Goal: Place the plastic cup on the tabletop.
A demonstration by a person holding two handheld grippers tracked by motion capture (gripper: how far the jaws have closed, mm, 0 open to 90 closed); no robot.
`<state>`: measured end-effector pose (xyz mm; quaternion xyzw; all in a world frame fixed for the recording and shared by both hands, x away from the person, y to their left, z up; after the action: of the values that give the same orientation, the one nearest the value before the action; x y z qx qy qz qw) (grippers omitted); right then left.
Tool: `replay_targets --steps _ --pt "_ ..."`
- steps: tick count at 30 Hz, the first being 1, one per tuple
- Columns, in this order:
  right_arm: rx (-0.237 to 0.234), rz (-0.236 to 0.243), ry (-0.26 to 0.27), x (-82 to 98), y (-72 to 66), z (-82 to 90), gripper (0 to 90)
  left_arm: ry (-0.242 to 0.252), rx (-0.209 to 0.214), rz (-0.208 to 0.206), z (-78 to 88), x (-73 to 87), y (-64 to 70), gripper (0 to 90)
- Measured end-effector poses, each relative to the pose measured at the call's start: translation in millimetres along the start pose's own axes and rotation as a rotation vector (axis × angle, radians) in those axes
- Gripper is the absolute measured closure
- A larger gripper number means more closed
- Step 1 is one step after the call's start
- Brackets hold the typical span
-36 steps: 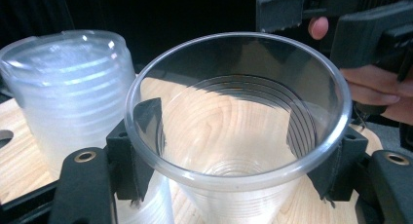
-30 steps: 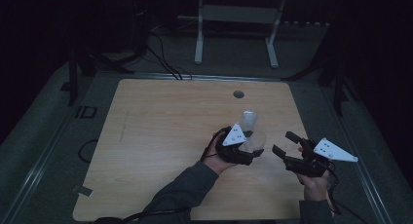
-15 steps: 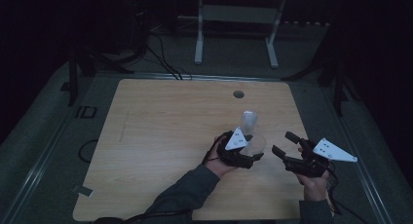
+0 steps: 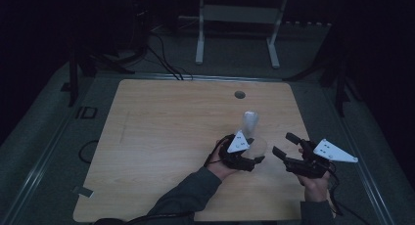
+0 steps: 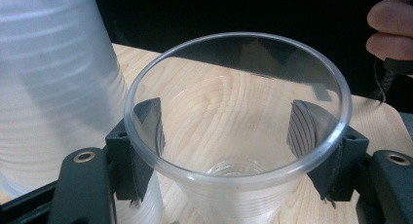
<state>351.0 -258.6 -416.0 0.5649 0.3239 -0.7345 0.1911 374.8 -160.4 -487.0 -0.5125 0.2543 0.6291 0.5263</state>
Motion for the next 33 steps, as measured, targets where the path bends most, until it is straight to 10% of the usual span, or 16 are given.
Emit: replay_targets --steps 33 --pt "0.000 -0.004 0.001 1.1 1.1 0.6 24.0 -0.046 -0.010 -0.014 -13.2 22.0 5.6 29.0"
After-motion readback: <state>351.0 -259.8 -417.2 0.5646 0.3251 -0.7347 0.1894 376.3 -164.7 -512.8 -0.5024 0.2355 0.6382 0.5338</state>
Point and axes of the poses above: each handheld gripper's, and its own axes: z roughly backward along the jaws, x roughly out of its underside, y roughly to its right, the point moved 10 cm from there along -z, roughly forward along the jaws, and after that the axes turned 13 degrees about -z, right-handed, at the moved point
